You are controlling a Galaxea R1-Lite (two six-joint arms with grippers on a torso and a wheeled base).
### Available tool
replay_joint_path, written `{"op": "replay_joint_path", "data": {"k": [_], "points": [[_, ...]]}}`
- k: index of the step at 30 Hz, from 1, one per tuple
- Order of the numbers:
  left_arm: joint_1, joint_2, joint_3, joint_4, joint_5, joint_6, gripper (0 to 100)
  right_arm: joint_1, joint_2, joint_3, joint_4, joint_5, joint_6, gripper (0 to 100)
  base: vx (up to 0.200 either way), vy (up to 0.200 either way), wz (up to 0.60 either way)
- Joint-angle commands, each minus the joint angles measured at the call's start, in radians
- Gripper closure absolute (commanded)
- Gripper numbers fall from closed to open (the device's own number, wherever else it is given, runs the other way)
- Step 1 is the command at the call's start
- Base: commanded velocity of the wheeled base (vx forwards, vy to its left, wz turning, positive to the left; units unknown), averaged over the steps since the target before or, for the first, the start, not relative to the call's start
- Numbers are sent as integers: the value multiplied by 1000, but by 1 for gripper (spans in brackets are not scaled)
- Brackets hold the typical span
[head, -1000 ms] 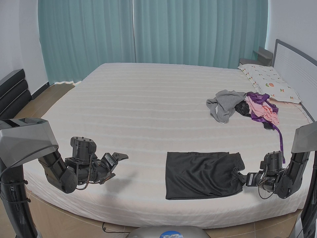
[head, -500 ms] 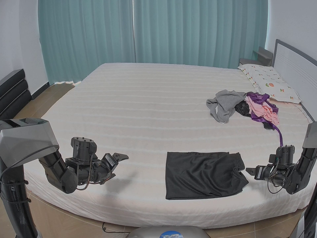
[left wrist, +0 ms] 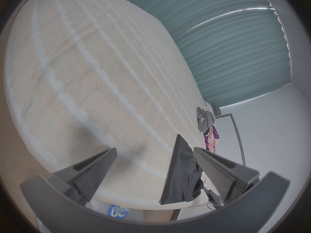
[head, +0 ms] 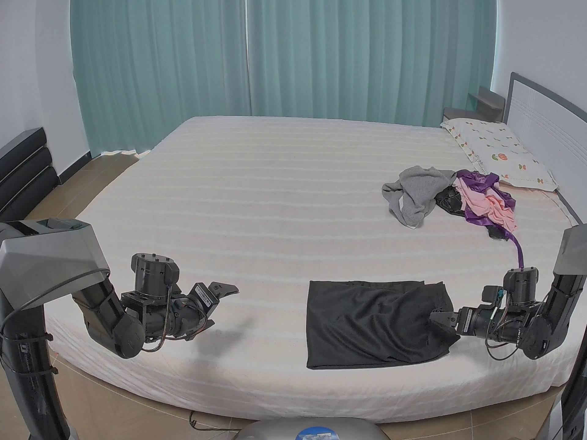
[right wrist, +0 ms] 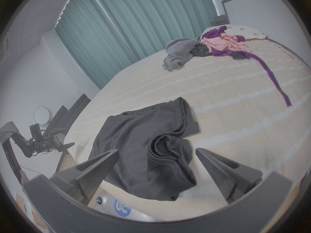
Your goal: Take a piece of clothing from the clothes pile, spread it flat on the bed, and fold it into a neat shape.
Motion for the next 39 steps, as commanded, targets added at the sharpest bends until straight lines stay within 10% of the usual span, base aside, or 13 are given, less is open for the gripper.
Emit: {"op": "replay_joint_path", "data": {"k": [1, 8, 9, 35, 36, 39], "points": [[0, 2, 0, 0, 0, 0, 0, 27, 55, -23, -12, 2, 10, 0, 0, 0, 0], [0, 1, 0, 0, 0, 0, 0, 30, 108, -40, -41, -7, 9, 0, 0, 0, 0], [0, 1, 0, 0, 0, 0, 0, 30, 108, -40, -41, -7, 9, 100, 0, 0, 0], [0, 2, -1, 1, 0, 0, 0, -85, 59, 79, -15, -36, -186, 100, 0, 0, 0], [0, 2, -1, 1, 0, 0, 0, -85, 59, 80, -13, -36, -192, 0, 0, 0, 0], [0, 2, -1, 0, 0, 0, 0, -96, 59, 83, -13, -36, -218, 0, 0, 0, 0]]}}
